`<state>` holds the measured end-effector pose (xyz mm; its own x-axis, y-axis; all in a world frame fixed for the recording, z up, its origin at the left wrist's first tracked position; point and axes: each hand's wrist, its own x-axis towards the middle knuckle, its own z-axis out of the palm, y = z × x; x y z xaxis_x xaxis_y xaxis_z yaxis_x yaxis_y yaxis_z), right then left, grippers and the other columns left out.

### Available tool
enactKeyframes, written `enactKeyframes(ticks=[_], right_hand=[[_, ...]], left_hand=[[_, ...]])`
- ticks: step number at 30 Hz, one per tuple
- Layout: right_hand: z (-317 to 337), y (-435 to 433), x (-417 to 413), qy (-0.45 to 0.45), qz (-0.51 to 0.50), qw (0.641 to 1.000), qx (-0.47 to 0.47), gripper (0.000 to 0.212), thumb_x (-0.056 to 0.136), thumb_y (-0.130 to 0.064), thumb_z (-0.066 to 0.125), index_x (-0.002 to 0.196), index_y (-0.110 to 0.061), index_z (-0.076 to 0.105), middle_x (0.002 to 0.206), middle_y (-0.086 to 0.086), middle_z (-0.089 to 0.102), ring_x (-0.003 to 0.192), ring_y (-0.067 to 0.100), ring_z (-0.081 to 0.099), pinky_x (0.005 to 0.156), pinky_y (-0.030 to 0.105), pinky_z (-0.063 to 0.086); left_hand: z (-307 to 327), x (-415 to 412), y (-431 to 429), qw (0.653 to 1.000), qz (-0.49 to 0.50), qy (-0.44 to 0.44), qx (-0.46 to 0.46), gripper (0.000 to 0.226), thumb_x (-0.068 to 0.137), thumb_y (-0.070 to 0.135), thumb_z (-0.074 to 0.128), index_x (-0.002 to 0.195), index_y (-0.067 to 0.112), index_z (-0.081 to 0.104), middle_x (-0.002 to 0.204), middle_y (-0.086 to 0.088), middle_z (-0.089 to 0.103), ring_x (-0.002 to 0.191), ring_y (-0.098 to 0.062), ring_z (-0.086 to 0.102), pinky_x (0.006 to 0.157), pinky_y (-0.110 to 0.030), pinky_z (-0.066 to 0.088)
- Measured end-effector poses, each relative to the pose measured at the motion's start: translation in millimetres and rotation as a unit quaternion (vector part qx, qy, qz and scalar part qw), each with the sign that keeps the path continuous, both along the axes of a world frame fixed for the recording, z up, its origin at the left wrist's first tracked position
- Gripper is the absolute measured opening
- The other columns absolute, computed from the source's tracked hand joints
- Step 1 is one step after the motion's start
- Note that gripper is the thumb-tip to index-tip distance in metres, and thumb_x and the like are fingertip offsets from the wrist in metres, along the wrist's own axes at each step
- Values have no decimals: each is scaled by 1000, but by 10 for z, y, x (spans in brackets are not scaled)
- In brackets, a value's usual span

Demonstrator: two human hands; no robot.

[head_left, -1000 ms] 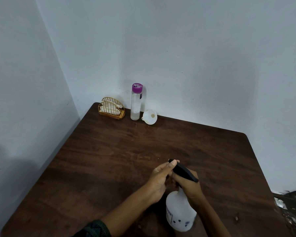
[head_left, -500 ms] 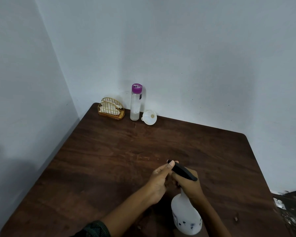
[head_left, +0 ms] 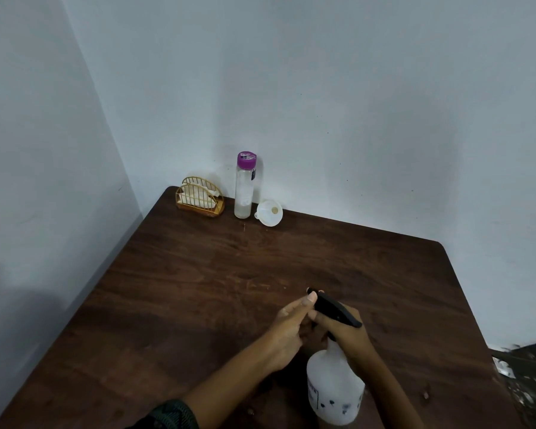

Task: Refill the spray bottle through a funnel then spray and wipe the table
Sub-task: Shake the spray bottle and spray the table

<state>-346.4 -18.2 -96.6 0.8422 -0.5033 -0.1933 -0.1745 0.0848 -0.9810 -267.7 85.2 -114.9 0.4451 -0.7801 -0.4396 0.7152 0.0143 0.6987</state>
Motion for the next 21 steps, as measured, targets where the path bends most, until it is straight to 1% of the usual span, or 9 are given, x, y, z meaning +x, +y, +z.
enactKeyframes(ticks=[2, 4, 6, 9, 12, 14, 16, 19, 21], right_hand=[[-3, -81, -8, -10, -8, 999, 30, 13, 83, 0, 64, 94, -1, 71, 78, 13, 73, 72, 26, 68, 60, 31, 54], [-3, -161, 14, -29, -5, 995, 98, 24, 82, -5, 64, 103, 4, 67, 98, 19, 72, 91, 33, 68, 77, 43, 56], [4, -220, 66, -46, 0, 989, 143, 42, 75, -13, 69, 111, 7, 62, 110, 21, 68, 103, 33, 66, 87, 47, 54], [2, -231, 152, -56, -35, 984, 163, 35, 72, -14, 72, 100, 6, 65, 94, 22, 70, 91, 34, 68, 82, 41, 57], [-11, -192, 227, -47, -108, 982, 150, 6, 81, -6, 67, 77, -1, 69, 63, 13, 60, 58, 24, 58, 58, 33, 53], [-24, -193, 241, -36, -135, 978, 153, 12, 82, -5, 67, 71, -1, 67, 56, 12, 54, 50, 22, 50, 50, 30, 47], [-11, -223, 217, -17, -109, 982, 154, 11, 84, -7, 66, 76, 1, 67, 60, 15, 57, 53, 25, 54, 51, 32, 50], [-4, -296, 161, 4, -53, 985, 163, 17, 86, -5, 60, 98, 5, 65, 89, 23, 70, 82, 33, 69, 73, 39, 58], [-16, -319, 140, -3, -53, 984, 171, 20, 86, -4, 60, 102, 7, 64, 93, 23, 70, 87, 34, 70, 79, 40, 58]], left_hand=[[-53, 33, 93, 996, -67, -61, 5, 40, 88, 34, 60, 127, 27, 54, 119, 5, 65, 108, -8, 62, 84, -20, 52], [-144, 53, 183, 978, -155, -136, 32, 58, 80, 40, 72, 131, 37, 44, 129, 8, 56, 117, -4, 54, 94, -21, 48], [-246, 28, 235, 948, -242, -197, 62, 72, 75, 32, 78, 133, 38, 36, 133, 10, 48, 120, -4, 49, 95, -21, 46], [-358, -55, 260, 935, -257, -234, 68, 89, 72, 9, 81, 134, 36, 24, 131, 13, 43, 119, -4, 48, 91, -17, 47], [-398, -67, 249, 932, -224, -274, 74, 88, 66, 9, 85, 130, 37, 31, 132, 10, 46, 119, -6, 50, 96, -22, 48], [-387, -71, 240, 922, -231, -297, 85, 86, 65, 13, 86, 130, 35, 35, 128, 11, 50, 117, -5, 52, 97, -24, 48], [-366, -83, 230, 913, -245, -311, 96, 87, 63, 18, 87, 134, 31, 38, 127, 12, 52, 116, -6, 53, 99, -28, 48], [-375, -86, 216, 905, -262, -319, 106, 88, 63, 22, 87, 137, 28, 38, 128, 9, 54, 117, -9, 53, 100, -33, 48], [-389, -77, 205, 898, -264, -333, 112, 89, 62, 25, 87, 137, 27, 39, 130, 8, 54, 117, -10, 54, 100, -34, 48]])
